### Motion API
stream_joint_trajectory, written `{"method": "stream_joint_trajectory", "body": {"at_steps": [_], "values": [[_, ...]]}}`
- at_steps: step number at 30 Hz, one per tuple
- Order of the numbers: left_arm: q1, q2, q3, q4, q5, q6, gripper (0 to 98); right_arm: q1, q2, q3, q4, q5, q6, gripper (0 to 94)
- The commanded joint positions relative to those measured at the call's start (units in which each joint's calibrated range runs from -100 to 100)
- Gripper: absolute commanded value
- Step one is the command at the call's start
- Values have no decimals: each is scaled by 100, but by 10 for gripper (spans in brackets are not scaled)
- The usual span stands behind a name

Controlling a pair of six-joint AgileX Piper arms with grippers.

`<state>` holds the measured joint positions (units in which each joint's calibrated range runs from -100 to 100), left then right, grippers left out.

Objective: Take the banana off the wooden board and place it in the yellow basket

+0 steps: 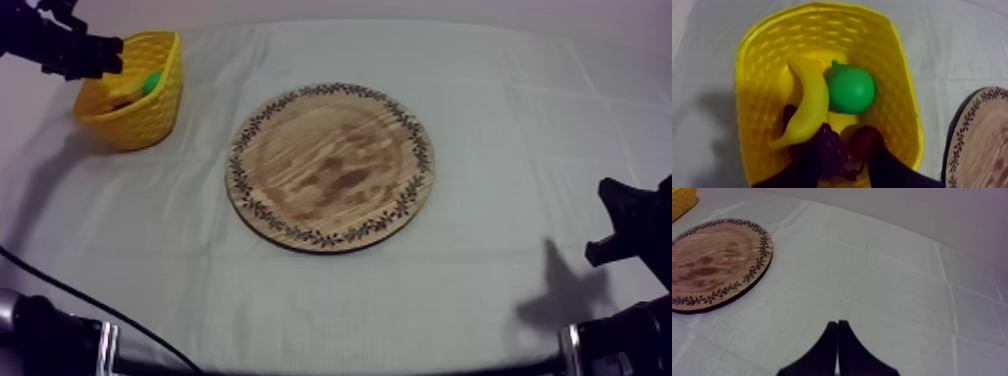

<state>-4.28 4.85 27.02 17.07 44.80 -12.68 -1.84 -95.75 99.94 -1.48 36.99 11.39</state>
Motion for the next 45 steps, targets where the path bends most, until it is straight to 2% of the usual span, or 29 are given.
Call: {"method": "stream_joint_trajectory", "body": {"at_steps": [1,7,12,24,33,45], "values": [[3,-429,478,10,-78,-11,250,0,0,-5,-1,2,2,3],[10,-1443,1522,117,-339,-178,114,0,0,-5,-1,2,2,3],[84,-2273,2470,420,-768,-694,21,0,0,-5,-1,2,2,3],[368,-4309,4580,508,-1699,-828,0,0,0,-5,-1,2,3,3],[320,-6270,6233,479,-2121,-704,0,0,0,-5,-1,2,2,3],[158,-8458,7156,-677,-1655,629,0,0,0,-5,-1,2,2,3]]}}
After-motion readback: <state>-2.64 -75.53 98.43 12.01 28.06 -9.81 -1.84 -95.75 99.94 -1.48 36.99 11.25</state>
